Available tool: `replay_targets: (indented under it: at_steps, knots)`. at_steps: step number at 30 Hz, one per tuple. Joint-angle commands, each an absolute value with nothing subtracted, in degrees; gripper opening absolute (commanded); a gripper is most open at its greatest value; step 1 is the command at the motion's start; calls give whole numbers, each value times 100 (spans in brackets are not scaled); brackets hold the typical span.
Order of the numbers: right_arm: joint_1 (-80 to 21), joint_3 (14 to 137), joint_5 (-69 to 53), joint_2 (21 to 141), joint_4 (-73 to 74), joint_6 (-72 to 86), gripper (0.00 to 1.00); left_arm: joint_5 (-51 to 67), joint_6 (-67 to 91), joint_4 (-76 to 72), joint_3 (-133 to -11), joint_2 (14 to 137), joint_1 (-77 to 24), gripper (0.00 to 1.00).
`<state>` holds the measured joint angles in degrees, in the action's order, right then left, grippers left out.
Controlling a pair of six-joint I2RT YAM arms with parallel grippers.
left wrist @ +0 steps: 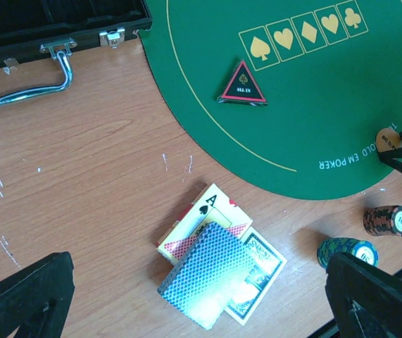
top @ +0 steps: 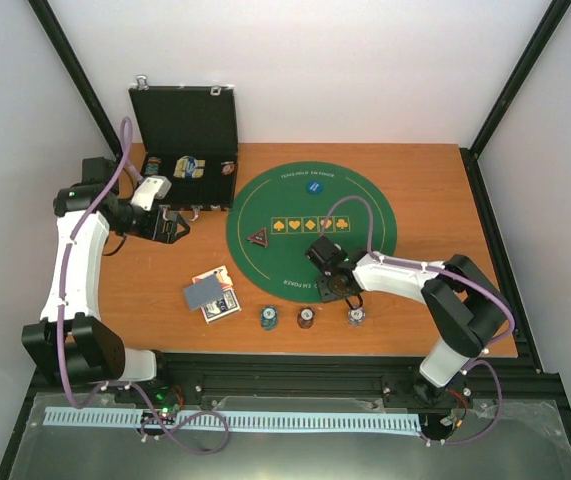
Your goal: Distribute texas hold em gaming equipment
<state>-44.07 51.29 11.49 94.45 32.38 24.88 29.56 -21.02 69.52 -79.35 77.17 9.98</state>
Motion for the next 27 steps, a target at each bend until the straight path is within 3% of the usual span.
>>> replay_targets:
  at_steps: [1, 18, 27]
  knots:
    - [-4204, 5169, 1218, 9517, 3195, 2478, 50, 2927, -2008, 6870, -7905, 7762, 1035, 100]
    - [-3565, 5796, 1545, 9615, 3504, 2221, 49, 3040, -1750, 6609, -7975, 7639, 1032, 100]
    - [-4974, 6536, 1585, 8803, 4159, 2519, 72, 2963, -1807, 6672, -8067, 7607, 1033, 100]
